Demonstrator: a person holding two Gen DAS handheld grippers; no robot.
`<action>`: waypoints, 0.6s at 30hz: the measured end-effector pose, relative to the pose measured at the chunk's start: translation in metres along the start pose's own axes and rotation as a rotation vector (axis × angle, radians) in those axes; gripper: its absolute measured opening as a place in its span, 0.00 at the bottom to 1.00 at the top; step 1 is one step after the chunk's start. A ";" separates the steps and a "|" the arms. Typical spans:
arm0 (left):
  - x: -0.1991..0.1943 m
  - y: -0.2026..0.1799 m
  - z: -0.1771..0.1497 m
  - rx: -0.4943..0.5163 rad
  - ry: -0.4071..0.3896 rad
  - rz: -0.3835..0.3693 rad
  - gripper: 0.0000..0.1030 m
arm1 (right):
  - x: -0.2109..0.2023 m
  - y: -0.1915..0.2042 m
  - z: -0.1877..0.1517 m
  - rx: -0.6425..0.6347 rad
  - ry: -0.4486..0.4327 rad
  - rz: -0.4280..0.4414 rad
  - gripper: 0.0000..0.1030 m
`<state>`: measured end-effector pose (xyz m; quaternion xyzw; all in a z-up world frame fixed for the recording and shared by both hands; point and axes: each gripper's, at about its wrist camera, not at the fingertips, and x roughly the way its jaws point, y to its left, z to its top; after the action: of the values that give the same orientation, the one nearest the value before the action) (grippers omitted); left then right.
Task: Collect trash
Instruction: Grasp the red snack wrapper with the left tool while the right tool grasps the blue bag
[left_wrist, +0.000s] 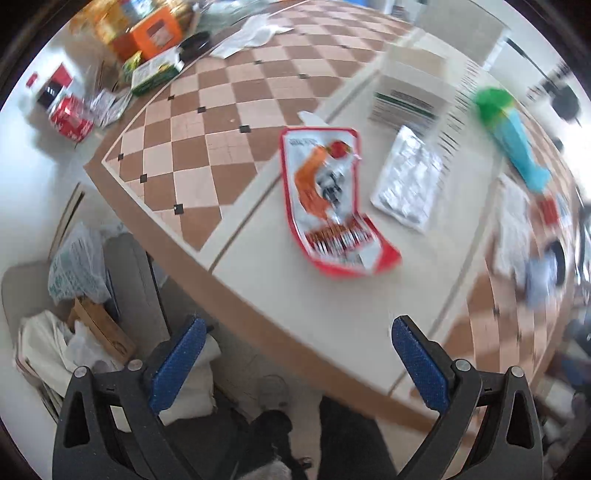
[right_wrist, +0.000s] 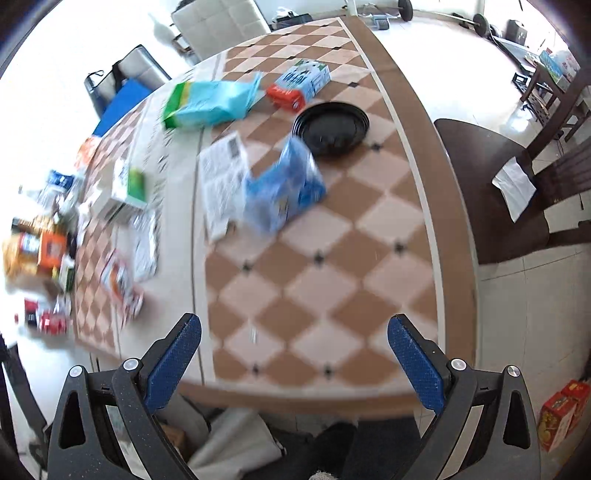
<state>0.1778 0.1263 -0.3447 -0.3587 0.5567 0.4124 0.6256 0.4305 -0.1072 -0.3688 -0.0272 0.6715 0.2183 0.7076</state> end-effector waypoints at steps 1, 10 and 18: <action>0.008 0.001 0.014 -0.029 0.017 -0.003 0.99 | 0.013 0.003 0.019 0.004 0.013 -0.006 0.99; 0.095 -0.005 0.085 -0.110 0.177 -0.040 0.91 | 0.104 0.035 0.092 -0.029 0.136 -0.029 0.99; 0.073 -0.006 0.088 -0.070 0.113 -0.025 0.57 | 0.116 0.045 0.100 -0.082 0.162 -0.049 0.58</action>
<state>0.2217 0.2117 -0.4060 -0.4100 0.5719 0.4031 0.5852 0.5093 -0.0015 -0.4597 -0.0903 0.7160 0.2253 0.6545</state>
